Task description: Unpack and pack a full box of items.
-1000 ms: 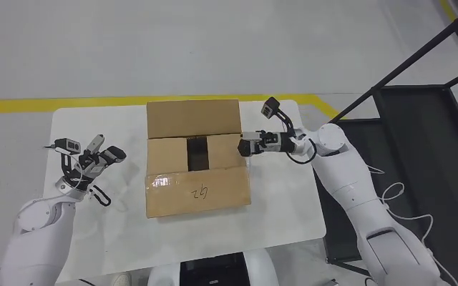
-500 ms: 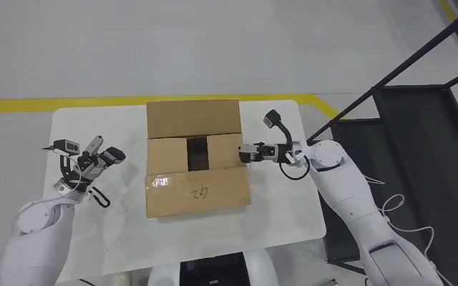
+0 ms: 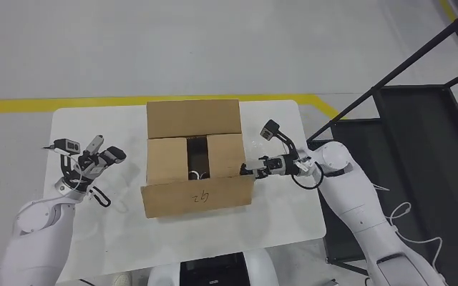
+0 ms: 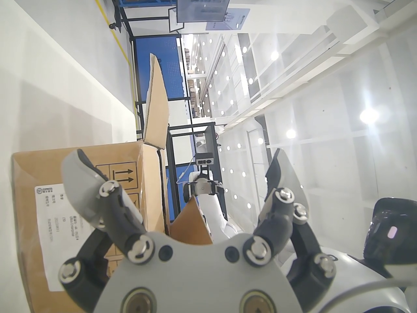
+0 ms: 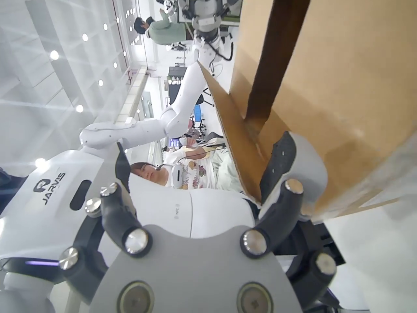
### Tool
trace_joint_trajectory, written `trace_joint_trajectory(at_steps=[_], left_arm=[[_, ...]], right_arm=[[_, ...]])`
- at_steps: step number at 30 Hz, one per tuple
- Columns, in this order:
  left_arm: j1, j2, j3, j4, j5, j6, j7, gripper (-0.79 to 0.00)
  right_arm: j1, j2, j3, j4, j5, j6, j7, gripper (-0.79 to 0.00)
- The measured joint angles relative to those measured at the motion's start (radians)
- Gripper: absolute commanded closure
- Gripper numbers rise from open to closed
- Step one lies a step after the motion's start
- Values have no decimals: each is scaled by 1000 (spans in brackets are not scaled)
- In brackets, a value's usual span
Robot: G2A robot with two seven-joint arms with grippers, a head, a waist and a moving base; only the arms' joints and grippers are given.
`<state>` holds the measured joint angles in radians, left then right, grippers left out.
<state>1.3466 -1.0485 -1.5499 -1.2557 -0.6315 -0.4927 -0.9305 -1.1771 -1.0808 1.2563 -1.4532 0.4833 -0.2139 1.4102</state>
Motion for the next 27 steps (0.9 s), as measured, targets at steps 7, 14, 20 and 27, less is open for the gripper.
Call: trace_joint_trajectory(at_steps=[7,14,20,27], left_arm=[[2,-2,6,-5,4,-1,1,-785],[9,-4,8,-7,-1,-5,-7,-785],[20,-1,-7,-10,-4,-5,-19,-785],[33,0,-17,-10,-10,-3,-28,-785]], right_arm=[[-105,21,4,-154,-33,94,83,-785],[-196,32,-38,-244,-100,121,85,-785],[-231,39,-62,-282,-219,66,14,-785],[-268,46,-79,-317,-341,-16,-74,-785]])
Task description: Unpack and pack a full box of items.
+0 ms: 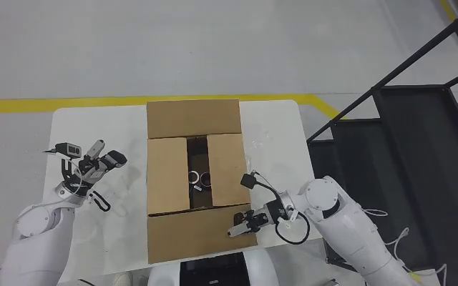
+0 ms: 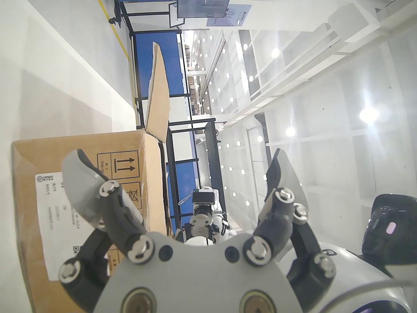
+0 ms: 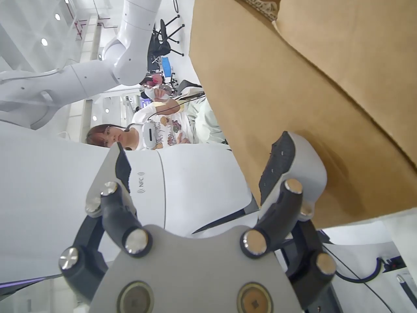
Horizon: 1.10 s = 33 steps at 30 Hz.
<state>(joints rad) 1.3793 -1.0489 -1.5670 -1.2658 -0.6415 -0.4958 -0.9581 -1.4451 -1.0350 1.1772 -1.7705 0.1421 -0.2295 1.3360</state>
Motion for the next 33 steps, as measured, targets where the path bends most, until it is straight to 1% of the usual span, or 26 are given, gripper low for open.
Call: trace_joint_trajectory(at_steps=[5,10,16,20,25,27,28,33], left_arm=[[6,0,-4,0,-7,-5,-4,-785],[12,-1,-6,1,-10,-8,-5,-785],[17,-1,-12,0,-11,-8,-4,-785],[22,-1,-17,-6,-10,-8,-2,-785],[30,0,-27,-13,-8,-7,1,-785],[32,0,-28,-14,-7,-5,2,-785],[32,0,-28,-14,-7,-4,3,-785],[33,-1,-28,-16,-5,-1,2,-785]], right_arm=[[-29,7,-5,-17,-68,-38,-41,-785],[-43,15,-12,-21,-146,-39,-52,-785],[-35,20,-22,-33,-290,-37,-139,-785],[-29,19,-45,-34,-325,-28,-176,-785],[-26,21,-61,-38,-343,-20,-186,-785],[-30,22,-60,-42,-310,-9,-180,-785],[-33,22,-56,-44,-270,2,-174,-785],[-10,27,12,-65,36,113,-101,-785]])
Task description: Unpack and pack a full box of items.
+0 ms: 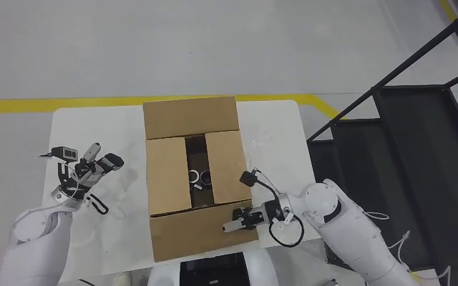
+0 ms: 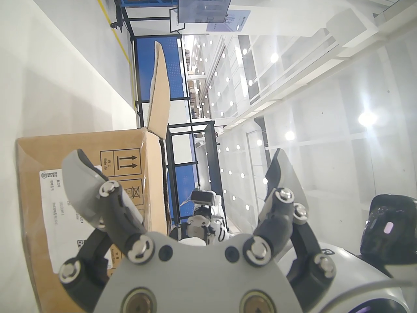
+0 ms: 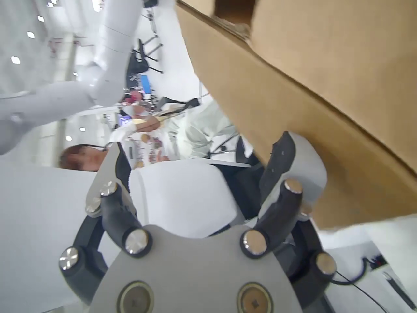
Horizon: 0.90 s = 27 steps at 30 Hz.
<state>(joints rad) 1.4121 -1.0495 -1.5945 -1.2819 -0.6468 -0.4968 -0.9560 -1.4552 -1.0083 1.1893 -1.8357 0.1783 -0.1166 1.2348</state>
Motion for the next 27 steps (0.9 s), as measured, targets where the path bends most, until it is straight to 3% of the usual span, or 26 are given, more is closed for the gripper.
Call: trace_joint_trajectory(at_steps=[6,15,20,27], left_arm=[[0,-1,-2,-1,-6,-6,0,-785],[6,0,-18,7,-16,-11,-5,-785],[11,2,-35,14,-21,-14,-5,-785],[14,3,-52,28,-35,-16,-15,-785]], right_arm=[[92,-6,26,23,193,115,-29,-785],[309,-61,-189,109,66,186,-259,-785],[415,-97,-322,161,-19,260,-321,-785],[487,-133,-416,209,-73,290,-395,-785]])
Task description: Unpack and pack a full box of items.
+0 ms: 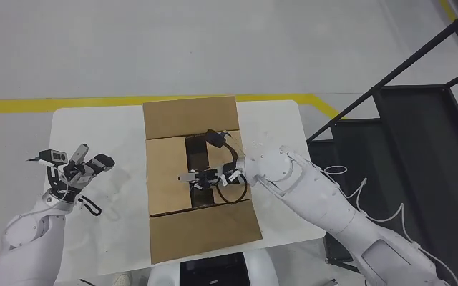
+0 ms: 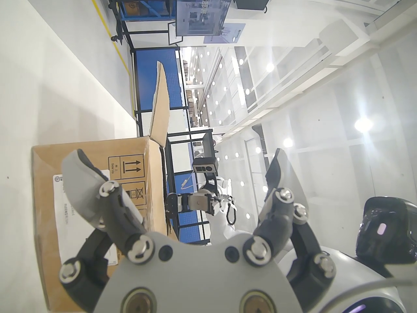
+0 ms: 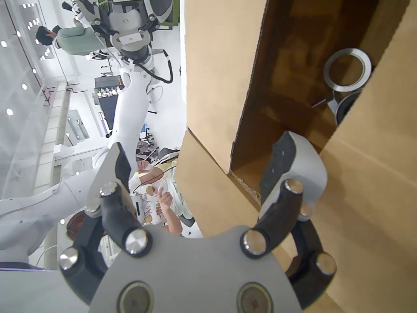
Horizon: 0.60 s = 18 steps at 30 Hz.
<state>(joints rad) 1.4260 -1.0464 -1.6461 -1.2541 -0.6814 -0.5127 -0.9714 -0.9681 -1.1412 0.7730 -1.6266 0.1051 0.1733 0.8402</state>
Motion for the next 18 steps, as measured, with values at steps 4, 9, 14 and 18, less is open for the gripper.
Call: trace_joint_trajectory(at_steps=[4,9,14,18], left_arm=[[-1,1,-6,7,-3,0,-9,-785],[-1,3,-20,10,-4,6,-16,-785],[1,4,-27,6,-3,6,-16,-785],[8,5,-38,0,-8,4,-15,-785]], right_arm=[[23,-21,-45,43,-8,-1,-35,-785],[42,-52,-89,98,75,-16,-30,-785],[51,-85,-99,118,289,-66,32,-785],[66,-102,-99,101,363,-126,30,-785]])
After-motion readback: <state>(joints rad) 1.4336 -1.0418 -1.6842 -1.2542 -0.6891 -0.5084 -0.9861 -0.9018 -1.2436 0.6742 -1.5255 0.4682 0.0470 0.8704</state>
